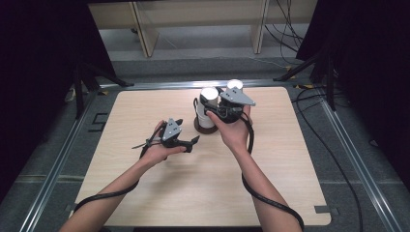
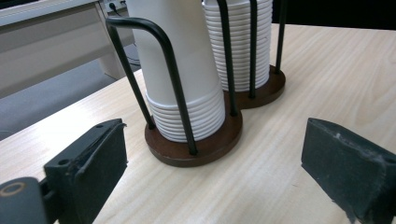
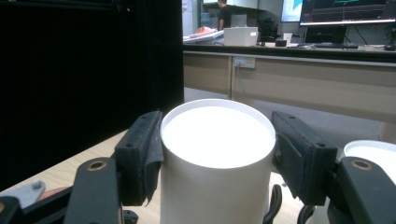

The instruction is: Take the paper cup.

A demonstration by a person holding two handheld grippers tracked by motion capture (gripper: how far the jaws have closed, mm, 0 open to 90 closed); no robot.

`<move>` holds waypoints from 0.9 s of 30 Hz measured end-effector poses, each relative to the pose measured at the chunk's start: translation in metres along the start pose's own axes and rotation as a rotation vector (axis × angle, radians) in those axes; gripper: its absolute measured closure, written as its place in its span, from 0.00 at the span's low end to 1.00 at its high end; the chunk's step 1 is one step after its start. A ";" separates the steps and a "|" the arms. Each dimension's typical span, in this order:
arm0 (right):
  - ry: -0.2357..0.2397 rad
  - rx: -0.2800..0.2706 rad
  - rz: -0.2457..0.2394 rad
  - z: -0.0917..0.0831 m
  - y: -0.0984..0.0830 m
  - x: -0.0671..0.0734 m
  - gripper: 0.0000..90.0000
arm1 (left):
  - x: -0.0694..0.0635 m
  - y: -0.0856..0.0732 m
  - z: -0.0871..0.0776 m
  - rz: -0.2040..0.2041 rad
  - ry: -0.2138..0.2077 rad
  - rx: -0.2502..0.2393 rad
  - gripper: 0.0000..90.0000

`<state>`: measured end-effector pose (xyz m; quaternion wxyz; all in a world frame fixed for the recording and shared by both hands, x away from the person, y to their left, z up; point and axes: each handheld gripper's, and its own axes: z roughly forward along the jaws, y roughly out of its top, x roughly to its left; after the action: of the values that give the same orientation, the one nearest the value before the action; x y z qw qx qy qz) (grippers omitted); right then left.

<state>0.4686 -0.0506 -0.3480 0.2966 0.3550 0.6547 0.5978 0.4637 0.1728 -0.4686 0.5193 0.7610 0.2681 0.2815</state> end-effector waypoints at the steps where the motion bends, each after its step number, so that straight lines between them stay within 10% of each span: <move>1: -0.008 0.008 -0.016 -0.002 -0.001 -0.001 0.41 | -0.001 0.000 -0.001 -0.002 -0.002 0.000 0.07; 27: 0.018 0.032 0.068 -0.028 -0.022 -0.008 0.41 | -0.017 -0.001 -0.025 -0.003 -0.025 -0.027 0.07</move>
<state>0.4474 -0.0738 -0.3665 0.2647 0.3765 0.6542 0.6002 0.4343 0.1771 -0.4643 0.5334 0.7570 0.2588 0.2746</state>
